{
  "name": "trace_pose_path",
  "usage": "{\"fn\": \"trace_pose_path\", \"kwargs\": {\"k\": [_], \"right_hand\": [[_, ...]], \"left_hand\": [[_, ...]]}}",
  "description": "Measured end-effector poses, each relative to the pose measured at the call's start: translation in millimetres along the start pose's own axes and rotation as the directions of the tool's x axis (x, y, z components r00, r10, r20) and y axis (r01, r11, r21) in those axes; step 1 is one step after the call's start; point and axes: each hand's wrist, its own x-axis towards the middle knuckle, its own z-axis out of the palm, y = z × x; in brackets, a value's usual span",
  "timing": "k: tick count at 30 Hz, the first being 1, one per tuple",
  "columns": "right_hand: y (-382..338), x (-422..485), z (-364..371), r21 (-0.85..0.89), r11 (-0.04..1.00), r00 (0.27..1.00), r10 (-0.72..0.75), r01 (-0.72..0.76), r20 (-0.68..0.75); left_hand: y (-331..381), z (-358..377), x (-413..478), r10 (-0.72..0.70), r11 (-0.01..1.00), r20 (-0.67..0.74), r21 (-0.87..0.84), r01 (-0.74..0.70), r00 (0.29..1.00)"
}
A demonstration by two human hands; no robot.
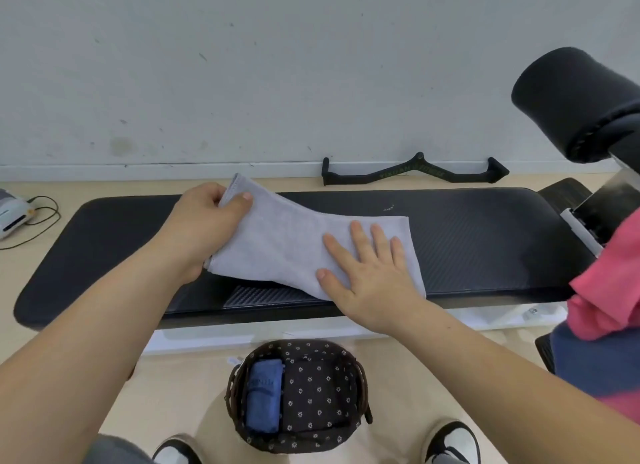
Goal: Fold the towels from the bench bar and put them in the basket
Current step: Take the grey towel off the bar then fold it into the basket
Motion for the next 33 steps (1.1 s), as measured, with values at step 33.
{"fn": "trace_pose_path", "kwargs": {"k": [33], "right_hand": [[52.5,-4.0,-40.3,0.769,0.597,0.915,0.401,-0.227,-0.041]], "left_hand": [[6.6,101.1,-22.2,0.142,0.794,0.212,0.560,-0.239,0.967]]}}
